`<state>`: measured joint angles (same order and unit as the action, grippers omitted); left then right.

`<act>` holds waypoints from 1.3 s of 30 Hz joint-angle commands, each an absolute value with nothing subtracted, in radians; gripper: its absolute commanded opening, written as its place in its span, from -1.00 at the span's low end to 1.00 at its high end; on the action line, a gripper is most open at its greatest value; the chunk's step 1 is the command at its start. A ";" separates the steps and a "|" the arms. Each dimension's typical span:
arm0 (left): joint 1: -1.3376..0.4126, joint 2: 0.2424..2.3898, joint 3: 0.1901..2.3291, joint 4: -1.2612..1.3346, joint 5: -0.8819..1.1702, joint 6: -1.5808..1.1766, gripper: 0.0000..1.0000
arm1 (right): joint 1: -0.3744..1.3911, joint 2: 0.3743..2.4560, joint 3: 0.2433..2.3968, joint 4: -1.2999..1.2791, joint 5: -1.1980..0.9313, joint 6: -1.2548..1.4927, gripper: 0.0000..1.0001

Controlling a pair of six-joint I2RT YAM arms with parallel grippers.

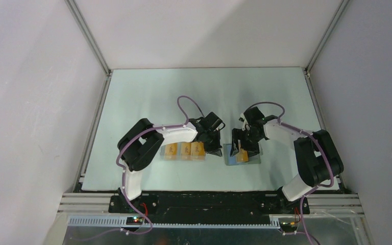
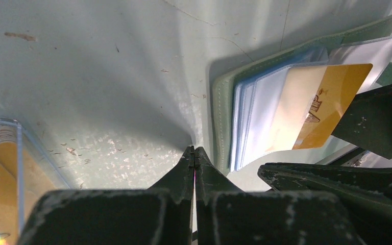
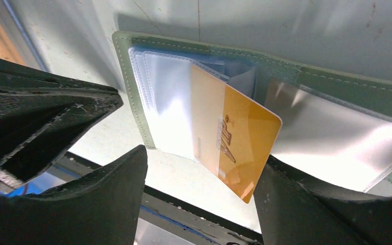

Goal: Put the credit cards into the card holder
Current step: Insert the credit card into the card holder.

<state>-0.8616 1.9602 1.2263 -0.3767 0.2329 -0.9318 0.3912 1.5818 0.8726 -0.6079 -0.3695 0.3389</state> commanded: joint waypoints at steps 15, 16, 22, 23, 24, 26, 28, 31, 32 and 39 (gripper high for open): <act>-0.857 2.031 1.224 -0.353 0.205 -0.879 -1.00 | 0.475 1.581 0.957 -0.684 -0.231 0.317 0.64; -0.857 2.032 1.225 -0.353 0.207 -0.879 -1.00 | 0.479 1.586 0.958 -0.680 -0.250 0.315 0.63; -0.857 2.041 1.232 -0.353 0.219 -0.884 -1.00 | 0.537 1.596 0.973 -0.640 -0.350 0.321 0.60; -0.857 2.043 1.231 -0.352 0.220 -0.885 -1.00 | 0.540 1.596 0.973 -0.627 -0.385 0.327 0.59; -0.857 2.042 1.232 -0.353 0.221 -0.887 -1.00 | 0.543 1.595 0.973 -0.619 -0.401 0.332 0.58; -0.858 2.040 1.232 -0.352 0.222 -0.889 -1.00 | 0.550 1.587 0.972 -0.598 -0.427 0.348 0.57; -0.858 2.036 1.230 -0.352 0.221 -0.889 -1.00 | 0.556 1.579 0.972 -0.572 -0.436 0.352 0.58; -0.858 2.016 1.226 -0.352 0.217 -0.888 -1.00 | 0.556 1.575 0.980 -0.571 -0.424 0.354 0.59; -0.858 1.997 1.224 -0.352 0.213 -0.887 -1.00 | 0.556 1.572 0.982 -0.579 -0.411 0.355 0.59; -0.849 1.815 1.216 -0.353 0.167 -0.868 -0.09 | 0.539 1.470 0.999 -0.688 -0.249 0.347 0.72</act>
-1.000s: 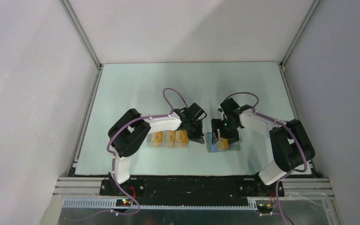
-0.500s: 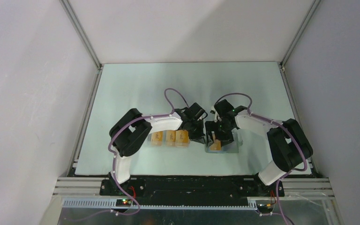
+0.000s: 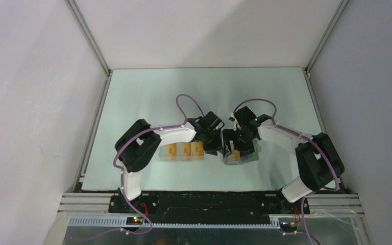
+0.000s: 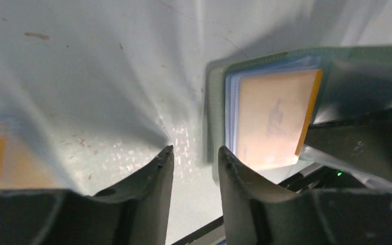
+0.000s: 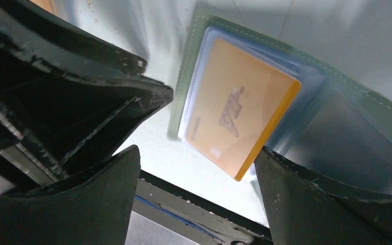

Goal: Put the credit cards into the card holder
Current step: Insert the credit card into the card holder.

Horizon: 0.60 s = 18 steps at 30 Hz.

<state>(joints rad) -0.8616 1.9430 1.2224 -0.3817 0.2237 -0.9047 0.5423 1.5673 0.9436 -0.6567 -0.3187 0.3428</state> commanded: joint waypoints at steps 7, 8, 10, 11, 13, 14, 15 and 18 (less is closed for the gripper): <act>-0.769 1.592 1.147 -0.350 0.181 -0.896 0.34 | 0.505 1.410 1.045 -0.724 -0.260 0.342 0.80; -0.747 1.553 1.132 -0.351 0.184 -0.895 0.35 | 0.500 1.413 1.047 -0.725 -0.264 0.339 0.80; -0.714 1.495 1.078 -0.351 0.197 -0.893 0.35 | 0.497 1.428 1.053 -0.733 -0.264 0.336 0.79; -0.704 1.474 1.037 -0.352 0.199 -0.887 0.35 | 0.497 1.435 1.053 -0.735 -0.264 0.334 0.78; -0.670 1.411 0.966 -0.353 0.204 -0.883 0.34 | 0.496 1.443 1.053 -0.733 -0.272 0.333 0.76; -0.646 1.369 0.917 -0.354 0.206 -0.883 0.33 | 0.498 1.446 1.053 -0.727 -0.278 0.334 0.75; -0.621 1.349 0.894 -0.357 0.205 -0.885 0.29 | 0.498 1.451 1.055 -0.722 -0.291 0.338 0.74; -0.577 1.262 0.793 -0.391 0.184 -0.878 0.22 | 0.505 1.465 1.057 -0.701 -0.325 0.347 0.69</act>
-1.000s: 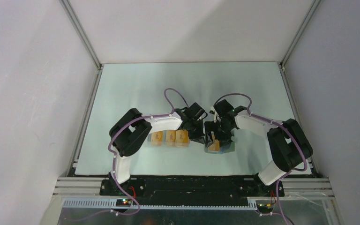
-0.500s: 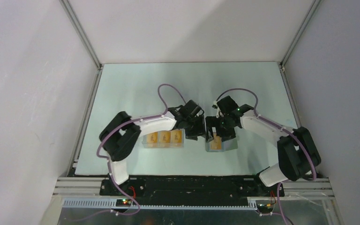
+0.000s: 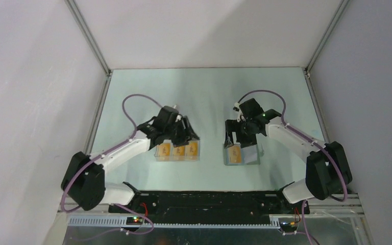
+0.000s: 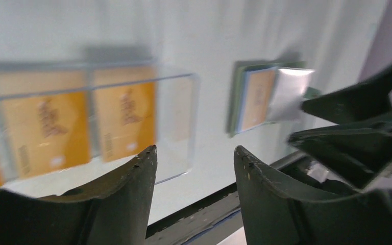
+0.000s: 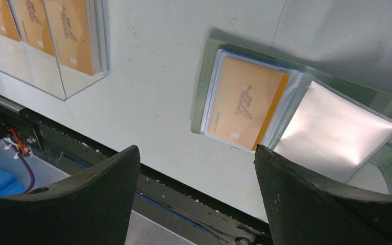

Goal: Put the credit cards into the card holder
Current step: Insert the credit card into the card holder.

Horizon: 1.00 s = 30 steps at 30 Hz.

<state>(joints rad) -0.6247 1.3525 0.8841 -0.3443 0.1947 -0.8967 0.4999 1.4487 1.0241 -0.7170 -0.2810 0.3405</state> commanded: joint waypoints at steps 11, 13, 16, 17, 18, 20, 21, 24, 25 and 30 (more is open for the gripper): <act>-0.573 1.159 0.746 -0.446 0.178 -0.842 0.08 | 0.534 1.536 1.061 -0.742 -0.193 0.361 0.53; -0.604 1.156 0.784 -0.444 0.179 -0.846 0.08 | 0.524 1.548 1.059 -0.756 -0.162 0.369 0.40; -0.667 1.204 0.881 -0.444 0.179 -0.864 0.07 | 0.490 1.542 1.030 -0.748 -0.164 0.382 0.08; -0.704 1.246 0.904 -0.441 0.176 -0.867 0.06 | 0.466 1.538 1.021 -0.738 -0.171 0.388 0.01; -0.720 1.273 0.952 -0.438 0.175 -0.872 0.06 | 0.439 1.537 1.001 -0.732 -0.189 0.394 -0.14; -0.768 1.363 1.026 -0.428 0.180 -0.877 0.06 | 0.399 1.535 0.967 -0.713 -0.222 0.398 -0.41; -0.797 1.427 1.050 -0.416 0.185 -0.877 0.06 | 0.384 1.536 0.944 -0.699 -0.246 0.401 -0.49; -0.843 1.599 1.169 -0.387 0.212 -0.882 0.02 | 0.323 1.539 0.899 -0.668 -0.291 0.411 -0.78; -0.849 1.633 1.208 -0.374 0.233 -0.885 0.01 | 0.313 1.545 0.880 -0.657 -0.306 0.414 -0.82; -0.887 1.836 1.313 -0.332 0.279 -0.902 -0.08 | 0.249 1.576 0.830 -0.636 -0.328 0.438 -1.00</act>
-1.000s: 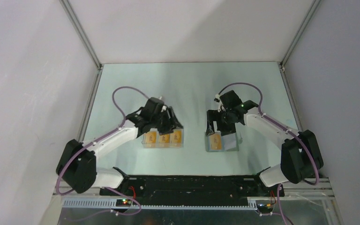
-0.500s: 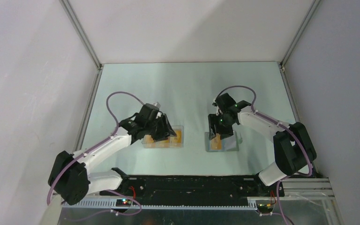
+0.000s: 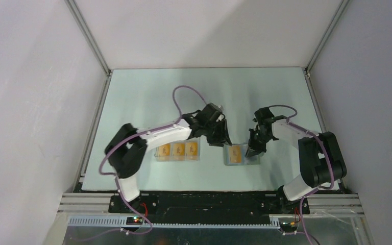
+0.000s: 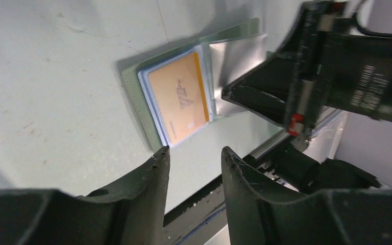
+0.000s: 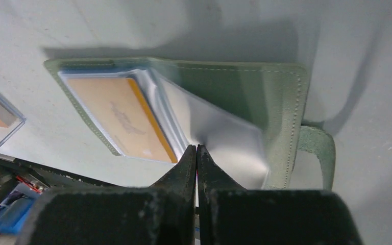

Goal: Put the credit cards into the card holder
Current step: Insert the credit card into the card holder, then turn over the card slot in the card holder.

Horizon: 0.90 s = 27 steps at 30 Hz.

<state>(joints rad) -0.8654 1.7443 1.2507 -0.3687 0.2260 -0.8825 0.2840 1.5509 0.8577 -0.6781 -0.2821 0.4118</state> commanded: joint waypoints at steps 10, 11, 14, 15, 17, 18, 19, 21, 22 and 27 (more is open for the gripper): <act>-0.887 2.001 1.333 -0.234 0.332 -0.962 -0.21 | 0.221 1.619 0.800 -0.609 -0.348 0.431 -1.00; -0.887 2.008 1.329 -0.235 0.328 -0.965 -0.22 | 0.220 1.620 0.799 -0.608 -0.349 0.432 -1.00; -0.882 2.009 1.294 -0.233 0.309 -0.973 -0.22 | 0.220 1.622 0.799 -0.606 -0.359 0.434 -1.00; -0.879 1.998 1.285 -0.233 0.295 -0.975 -0.17 | 0.221 1.623 0.799 -0.606 -0.359 0.435 -1.00; -0.872 1.972 1.249 -0.233 0.265 -0.980 -0.08 | 0.220 1.622 0.799 -0.607 -0.360 0.435 -1.00; -0.870 1.963 1.228 -0.234 0.261 -0.983 -0.06 | 0.219 1.621 0.799 -0.607 -0.361 0.436 -1.00; -0.865 1.951 1.221 -0.235 0.257 -0.984 -0.03 | 0.220 1.620 0.799 -0.606 -0.362 0.436 -1.00; -0.854 1.952 1.206 -0.232 0.262 -0.988 0.01 | 0.220 1.622 0.799 -0.605 -0.363 0.435 -1.00; -0.852 1.956 1.204 -0.229 0.266 -0.992 0.02 | 0.220 1.623 0.799 -0.605 -0.363 0.434 -1.00; -0.862 2.008 1.251 -0.215 0.296 -0.971 -0.04 | 0.222 1.624 0.799 -0.607 -0.367 0.430 -1.00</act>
<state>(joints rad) -0.8608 1.9804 1.2232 -0.2085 0.3023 -0.9859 0.2211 1.6062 0.8143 -0.6277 -0.3908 0.4335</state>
